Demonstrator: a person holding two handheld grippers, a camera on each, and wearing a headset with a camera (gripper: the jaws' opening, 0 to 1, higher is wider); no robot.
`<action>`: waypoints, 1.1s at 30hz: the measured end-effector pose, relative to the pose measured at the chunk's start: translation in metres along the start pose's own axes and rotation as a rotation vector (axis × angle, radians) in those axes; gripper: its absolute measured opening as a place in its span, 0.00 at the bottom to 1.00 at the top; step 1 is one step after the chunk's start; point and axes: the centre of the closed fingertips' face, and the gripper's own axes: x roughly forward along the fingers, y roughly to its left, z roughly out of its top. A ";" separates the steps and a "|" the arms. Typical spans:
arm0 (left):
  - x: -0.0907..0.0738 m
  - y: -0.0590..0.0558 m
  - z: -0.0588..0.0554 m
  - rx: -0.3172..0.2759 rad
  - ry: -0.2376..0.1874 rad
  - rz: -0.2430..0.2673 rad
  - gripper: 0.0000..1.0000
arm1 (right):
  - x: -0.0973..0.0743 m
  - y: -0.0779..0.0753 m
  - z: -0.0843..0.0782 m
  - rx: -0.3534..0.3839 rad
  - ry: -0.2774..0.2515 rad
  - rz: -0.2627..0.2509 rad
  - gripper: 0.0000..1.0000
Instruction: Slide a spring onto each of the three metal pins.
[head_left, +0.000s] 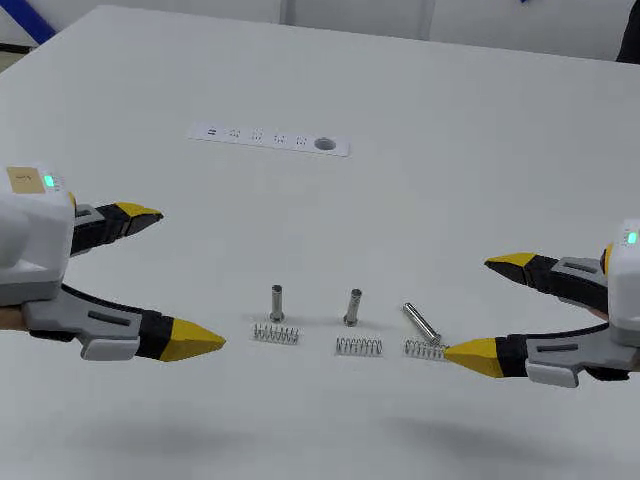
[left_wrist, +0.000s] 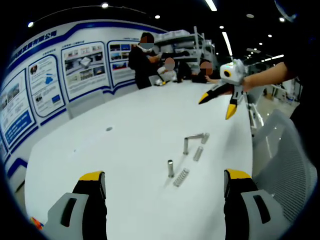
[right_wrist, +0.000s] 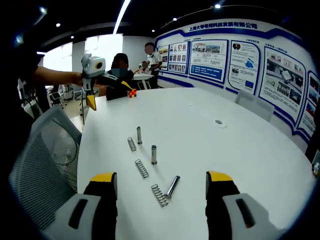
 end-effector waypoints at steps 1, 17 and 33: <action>0.001 0.000 -0.001 -0.008 -0.001 -0.003 1.00 | 0.002 -0.001 -0.003 0.012 0.007 0.001 0.73; 0.013 -0.007 -0.010 -0.065 0.001 -0.046 0.99 | 0.031 -0.014 -0.020 0.058 0.061 -0.023 0.61; 0.018 -0.011 -0.012 -0.096 -0.003 -0.058 0.98 | 0.059 -0.028 -0.040 0.105 0.164 -0.041 0.45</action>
